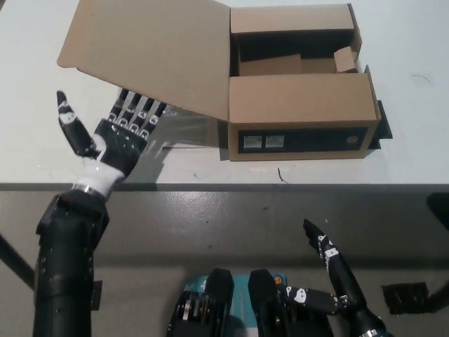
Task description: A small storge box is placed at the center of the table and the robot uses its left hand to push the lid and close it
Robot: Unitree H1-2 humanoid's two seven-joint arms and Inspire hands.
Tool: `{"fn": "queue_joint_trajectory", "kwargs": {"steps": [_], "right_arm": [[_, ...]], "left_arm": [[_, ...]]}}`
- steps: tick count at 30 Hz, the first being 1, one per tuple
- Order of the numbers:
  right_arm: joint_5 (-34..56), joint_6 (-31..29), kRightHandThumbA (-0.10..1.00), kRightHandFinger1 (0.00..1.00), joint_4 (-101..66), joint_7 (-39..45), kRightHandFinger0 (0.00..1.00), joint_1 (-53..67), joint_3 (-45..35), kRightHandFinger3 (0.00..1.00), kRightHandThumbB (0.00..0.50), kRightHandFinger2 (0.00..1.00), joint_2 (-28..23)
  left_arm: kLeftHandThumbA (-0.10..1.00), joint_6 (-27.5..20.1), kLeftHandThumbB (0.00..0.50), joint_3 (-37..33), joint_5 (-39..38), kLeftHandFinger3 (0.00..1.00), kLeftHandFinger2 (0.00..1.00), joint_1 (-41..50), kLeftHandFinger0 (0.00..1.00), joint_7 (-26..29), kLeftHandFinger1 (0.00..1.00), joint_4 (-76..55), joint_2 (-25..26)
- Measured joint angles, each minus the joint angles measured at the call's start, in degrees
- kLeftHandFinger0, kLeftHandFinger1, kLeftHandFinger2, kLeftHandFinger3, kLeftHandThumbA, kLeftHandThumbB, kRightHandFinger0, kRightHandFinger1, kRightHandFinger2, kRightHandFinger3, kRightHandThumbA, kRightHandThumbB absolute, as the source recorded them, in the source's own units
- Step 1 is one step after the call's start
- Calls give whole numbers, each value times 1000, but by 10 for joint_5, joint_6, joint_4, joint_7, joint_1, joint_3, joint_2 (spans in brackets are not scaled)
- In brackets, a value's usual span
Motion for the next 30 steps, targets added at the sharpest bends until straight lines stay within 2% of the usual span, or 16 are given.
{"fn": "queue_joint_trajectory", "kwargs": {"steps": [11,17,19,23,30], "right_arm": [[0,0,1000,1000,-1,0,1000,3,2,1000,423,1000,0],[0,0,1000,1000,-1,1,1000,3,2,1000,410,1000,0],[0,0,1000,1000,-2,1,1000,3,4,1000,407,1000,0],[-1,-1,1000,1000,-2,1,1000,2,7,1000,418,1000,0],[-1,-1,1000,1000,-3,1,1000,-3,12,1000,399,1000,0]], "left_arm": [[1000,-4,422,-17,47,1000,1000,-83,1000,2,1000,15,-7],[1000,-7,379,-63,84,1000,1000,-128,1000,1,1000,10,-26],[1000,-7,406,-84,99,1000,1000,-135,1000,2,1000,6,-35],[1000,-9,404,-124,130,1000,1000,-138,1000,2,1000,7,-64],[1000,-16,403,-179,182,1000,1000,-128,1000,-3,1000,27,-105]]}}
